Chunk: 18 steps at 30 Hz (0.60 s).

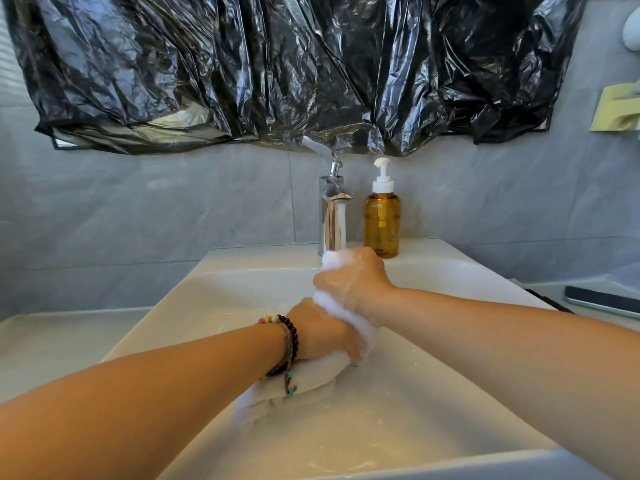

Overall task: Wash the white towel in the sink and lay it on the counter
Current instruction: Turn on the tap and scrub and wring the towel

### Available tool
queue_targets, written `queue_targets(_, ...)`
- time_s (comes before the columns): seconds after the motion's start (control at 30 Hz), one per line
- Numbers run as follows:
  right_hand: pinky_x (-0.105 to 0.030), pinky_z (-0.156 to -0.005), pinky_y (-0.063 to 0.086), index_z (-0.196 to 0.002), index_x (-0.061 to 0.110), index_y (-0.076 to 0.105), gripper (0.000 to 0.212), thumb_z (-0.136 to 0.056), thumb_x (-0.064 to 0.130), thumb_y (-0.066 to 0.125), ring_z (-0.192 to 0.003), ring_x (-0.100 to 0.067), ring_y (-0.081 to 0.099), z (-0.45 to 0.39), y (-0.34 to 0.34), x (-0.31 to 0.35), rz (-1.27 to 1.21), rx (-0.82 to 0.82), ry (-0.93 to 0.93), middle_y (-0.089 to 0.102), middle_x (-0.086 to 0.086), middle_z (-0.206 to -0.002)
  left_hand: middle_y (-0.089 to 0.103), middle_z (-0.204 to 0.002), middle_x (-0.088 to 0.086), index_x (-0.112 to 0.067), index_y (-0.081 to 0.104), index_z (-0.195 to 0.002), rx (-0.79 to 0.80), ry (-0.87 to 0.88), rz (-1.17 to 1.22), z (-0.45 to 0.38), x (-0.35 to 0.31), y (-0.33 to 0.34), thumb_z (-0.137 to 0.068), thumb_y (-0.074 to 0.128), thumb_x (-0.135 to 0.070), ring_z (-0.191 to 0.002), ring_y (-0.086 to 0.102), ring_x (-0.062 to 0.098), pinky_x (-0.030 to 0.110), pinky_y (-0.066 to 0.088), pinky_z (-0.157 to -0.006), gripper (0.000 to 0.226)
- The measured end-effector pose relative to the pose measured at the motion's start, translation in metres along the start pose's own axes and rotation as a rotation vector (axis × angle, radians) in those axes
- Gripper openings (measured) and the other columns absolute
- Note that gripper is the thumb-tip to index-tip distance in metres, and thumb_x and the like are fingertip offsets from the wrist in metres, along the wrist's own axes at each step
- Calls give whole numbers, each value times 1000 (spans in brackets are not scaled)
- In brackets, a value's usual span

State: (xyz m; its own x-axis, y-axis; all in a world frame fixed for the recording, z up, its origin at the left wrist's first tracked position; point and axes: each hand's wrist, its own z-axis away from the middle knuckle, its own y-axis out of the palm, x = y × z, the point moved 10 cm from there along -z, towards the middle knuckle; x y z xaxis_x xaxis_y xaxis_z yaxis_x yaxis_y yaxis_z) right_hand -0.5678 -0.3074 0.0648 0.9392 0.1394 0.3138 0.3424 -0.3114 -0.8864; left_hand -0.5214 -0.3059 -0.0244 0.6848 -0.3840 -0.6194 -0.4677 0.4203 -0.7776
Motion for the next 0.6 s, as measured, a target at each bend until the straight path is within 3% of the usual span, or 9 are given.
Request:
queue_targets(0.03,-20,-50,25,-62,24,40,31,-92,26,47,-70,-17,45,-1,2,0,21,12,-28,40,7,-66,60,-78,-3,-25,58,-66,-24,5,37,0,-1,-3,-37,66,-48,-78,57,13,17,48,-69,37)
queue_targets(0.1,-21,-54,31,-60,23,43,30,-88,26,56,-69,-17,46,-3,5,-12,-262,35,8,43,6,-65,70,-81,-4,-28,71,-64,-87,78,95,6,-13,-14,-37,75,-41,-79,65,12,30,56,-81,30)
queue_targets(0.2,-26,-59,39,-70,23,57,22,-84,37,66,-70,-18,56,-5,-4,-26,-827,52,115,59,1,-74,72,-88,-3,-27,74,-81,-173,6,129,17,-9,-41,-50,83,-38,-83,66,11,30,56,-72,34)
queue_targets(0.3,-27,-57,42,-80,23,61,40,-93,57,45,-63,-19,56,1,5,-47,-1115,192,292,61,-3,-71,72,-82,-4,-20,74,-83,-348,-116,242,28,6,-82,-42,82,-45,-74,65,11,24,49,-62,49)
queue_targets(0.37,-36,-73,52,-100,16,63,55,-96,62,32,-76,-28,65,9,21,-67,-952,347,382,68,-10,-86,69,-77,-6,-18,72,-81,-442,-138,312,37,11,-103,-50,85,-40,-69,63,10,23,46,-57,40)
queue_targets(0.43,-39,-85,53,-108,17,60,42,-97,53,41,-90,-27,68,22,29,-71,-534,507,316,72,-10,-102,67,-77,-6,-19,70,-83,-510,-158,336,45,16,-118,-63,85,-34,-70,61,10,24,43,-55,29)
queue_targets(0.5,-31,-88,54,-109,18,68,21,-93,28,59,-98,-19,67,24,26,-56,-195,535,103,72,-3,-107,67,-81,-2,-16,69,-89,-553,-190,347,49,23,-128,-67,83,-36,-72,62,13,26,42,-54,33)
queue_targets(0.6,-20,-87,49,-108,24,74,28,-88,14,58,-101,-8,60,39,33,-16,-44,602,-86,69,11,-114,69,-86,3,-14,69,-93,-568,-225,347,52,28,-131,-64,82,-41,-77,64,18,26,42,-55,42)
